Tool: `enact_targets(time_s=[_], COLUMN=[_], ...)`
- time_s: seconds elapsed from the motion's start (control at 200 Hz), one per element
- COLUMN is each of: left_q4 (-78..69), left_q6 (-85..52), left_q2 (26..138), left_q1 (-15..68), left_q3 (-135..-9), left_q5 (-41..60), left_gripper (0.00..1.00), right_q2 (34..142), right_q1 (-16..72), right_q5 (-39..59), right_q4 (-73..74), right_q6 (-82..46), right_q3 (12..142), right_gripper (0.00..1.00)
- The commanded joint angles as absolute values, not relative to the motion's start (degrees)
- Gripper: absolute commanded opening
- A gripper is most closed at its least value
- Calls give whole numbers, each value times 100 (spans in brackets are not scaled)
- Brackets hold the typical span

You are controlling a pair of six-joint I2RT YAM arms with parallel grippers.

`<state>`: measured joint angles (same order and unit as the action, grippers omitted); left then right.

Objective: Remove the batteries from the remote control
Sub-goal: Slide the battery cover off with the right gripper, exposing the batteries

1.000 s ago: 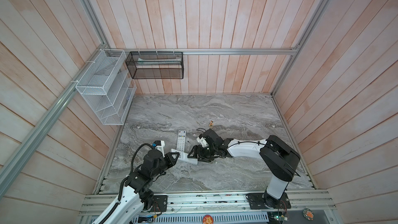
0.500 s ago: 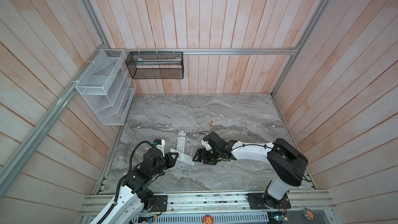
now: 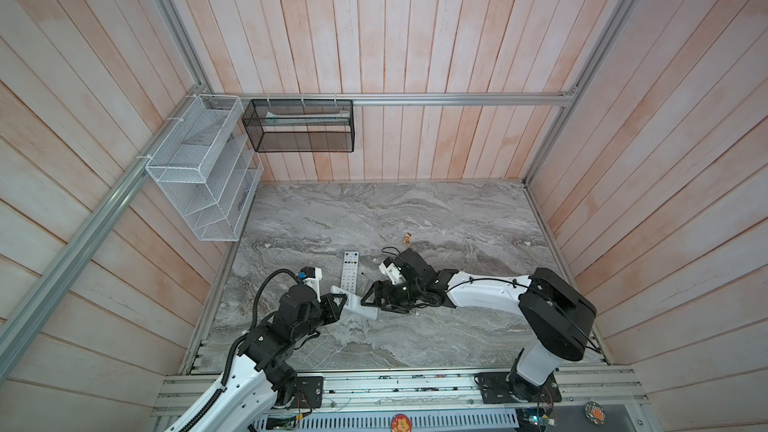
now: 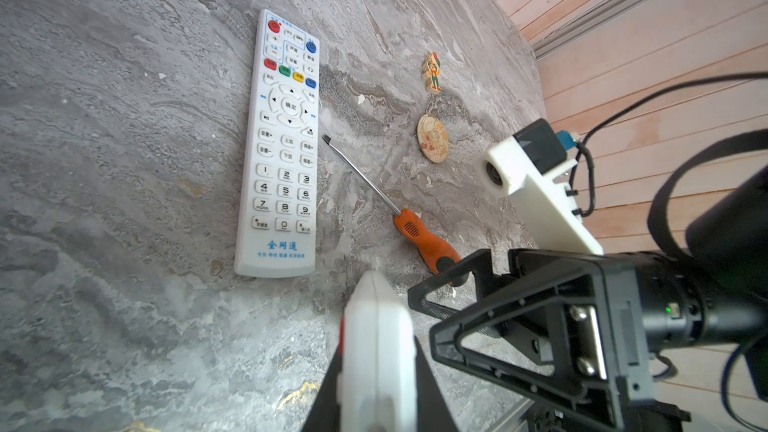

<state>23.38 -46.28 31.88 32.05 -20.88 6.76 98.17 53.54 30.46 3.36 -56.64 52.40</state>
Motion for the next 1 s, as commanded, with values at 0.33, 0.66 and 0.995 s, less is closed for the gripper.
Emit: enact_targets(time_s=[0.33, 0.66, 0.995], left_q4=[2294, 2266, 2282], left_q6=[-4623, -4658, -4693], left_q2=[3194, 3235, 3234], left_q1=[3309, 3436, 3531], left_q3=[-2131, -2127, -2161], left_q5=[527, 468, 380], left_gripper=[0, 0, 0], right_q2=[10273, 10301, 10569], right_q1=[5392, 5388, 5407], right_q5=[3108, 3112, 2669], right_q4=[525, 682, -294], right_q6=[-5875, -5930, -5565], right_q3=[5349, 5388, 5699], right_gripper=[86, 86, 82])
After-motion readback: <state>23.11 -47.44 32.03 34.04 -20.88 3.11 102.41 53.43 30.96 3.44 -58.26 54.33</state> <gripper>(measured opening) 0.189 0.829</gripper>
